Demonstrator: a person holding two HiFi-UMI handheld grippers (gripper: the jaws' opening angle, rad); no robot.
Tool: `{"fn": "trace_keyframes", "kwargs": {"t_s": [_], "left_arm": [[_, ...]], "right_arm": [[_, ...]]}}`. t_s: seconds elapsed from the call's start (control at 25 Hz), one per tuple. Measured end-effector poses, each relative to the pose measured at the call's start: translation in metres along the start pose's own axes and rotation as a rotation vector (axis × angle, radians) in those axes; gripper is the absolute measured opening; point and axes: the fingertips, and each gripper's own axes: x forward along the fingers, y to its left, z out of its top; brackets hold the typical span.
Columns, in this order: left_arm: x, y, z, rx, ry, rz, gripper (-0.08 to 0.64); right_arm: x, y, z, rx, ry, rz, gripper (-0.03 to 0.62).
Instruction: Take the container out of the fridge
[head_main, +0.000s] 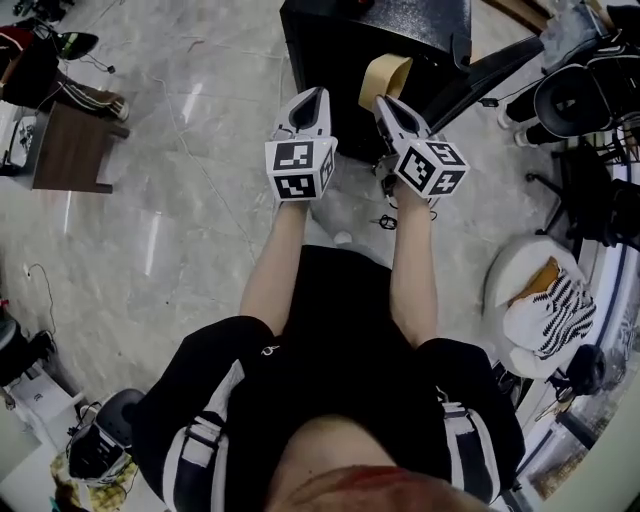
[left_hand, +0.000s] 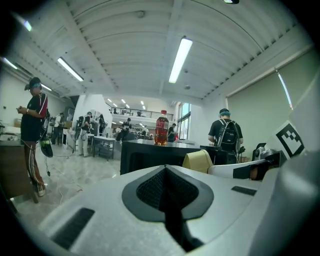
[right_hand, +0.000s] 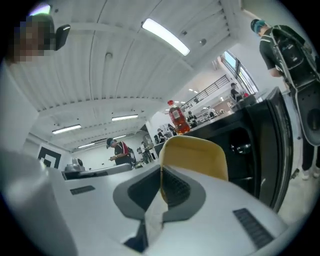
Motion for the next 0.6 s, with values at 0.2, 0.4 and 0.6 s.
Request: {"fn": "trace_keyframes", "kwargs": {"t_s": [0.2,0.4,0.6], "left_arm": [[-0.002,-0.008,0.011,0.011,-0.024,-0.008,0.008],[-0.001,-0.014,0.017,-0.004,-0.037,-0.020,0.008],[0.001,-0.016,0.019,-0.002,-0.042,-0.036,0.008]], "right_arm": [[-0.003,0.009,0.009,-0.090,0.006,0.009,0.014],[-0.009,0.009,0.017,-0.135,-0.005,-0.001,0.014],[-0.010,0.009,0.017,-0.156,-0.003,-0.013,0.014]]}}
